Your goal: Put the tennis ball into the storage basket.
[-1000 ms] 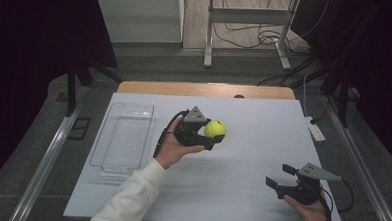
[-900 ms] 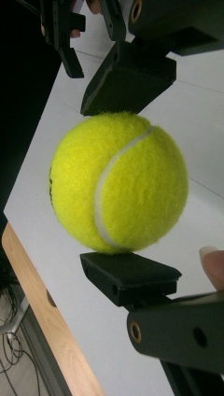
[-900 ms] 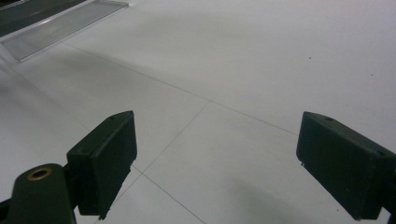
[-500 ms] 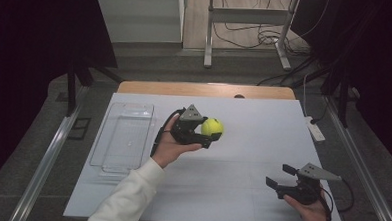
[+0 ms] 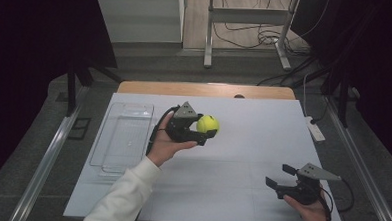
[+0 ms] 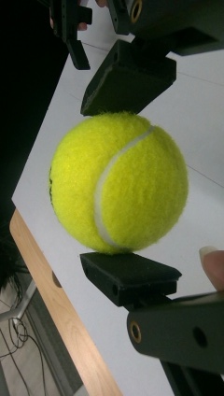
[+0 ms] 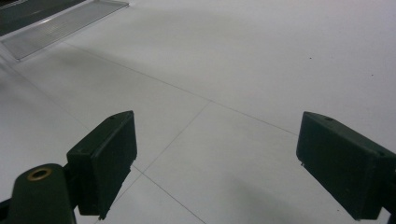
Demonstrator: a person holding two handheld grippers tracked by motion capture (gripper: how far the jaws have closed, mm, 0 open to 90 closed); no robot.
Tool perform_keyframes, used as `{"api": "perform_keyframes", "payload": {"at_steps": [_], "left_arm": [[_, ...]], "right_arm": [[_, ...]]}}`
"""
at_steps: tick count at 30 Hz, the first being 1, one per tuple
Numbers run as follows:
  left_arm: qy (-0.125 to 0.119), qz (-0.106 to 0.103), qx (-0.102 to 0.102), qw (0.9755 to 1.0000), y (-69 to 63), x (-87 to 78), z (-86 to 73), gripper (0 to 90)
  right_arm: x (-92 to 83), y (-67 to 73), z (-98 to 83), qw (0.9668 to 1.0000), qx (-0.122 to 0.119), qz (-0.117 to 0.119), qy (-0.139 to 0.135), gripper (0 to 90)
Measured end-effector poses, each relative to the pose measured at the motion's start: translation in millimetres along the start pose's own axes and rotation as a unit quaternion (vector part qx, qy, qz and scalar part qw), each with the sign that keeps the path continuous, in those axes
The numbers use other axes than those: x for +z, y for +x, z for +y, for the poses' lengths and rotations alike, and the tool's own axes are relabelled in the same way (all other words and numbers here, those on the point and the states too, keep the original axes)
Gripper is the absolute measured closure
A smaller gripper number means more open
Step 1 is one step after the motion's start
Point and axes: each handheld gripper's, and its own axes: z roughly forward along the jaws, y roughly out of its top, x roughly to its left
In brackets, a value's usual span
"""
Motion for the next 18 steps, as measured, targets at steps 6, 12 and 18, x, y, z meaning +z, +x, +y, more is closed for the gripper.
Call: {"api": "perform_keyframes", "payload": {"at_steps": [6, 12, 18], "left_arm": [[-0.002, 0.002, 0.001, 1.0000, 2.3, -4.4, -0.3, 26.3], [-0.008, 0.008, -0.004, 0.9999, 6.1, -9.4, -0.6, 26.2], [-0.012, 0.010, -0.006, 0.9999, 8.0, -12.1, -0.8, 26.2]], "right_arm": [[0.0, 0.3, 0.2, 1.0000, 0.000, 0.001, -0.001, 12.2], [0.1, 0.4, 0.2, 1.0000, -0.001, 0.000, -0.001, 12.1], [0.1, 0.1, 0.1, 1.0000, 0.000, 0.000, 0.000, 12.1]]}}
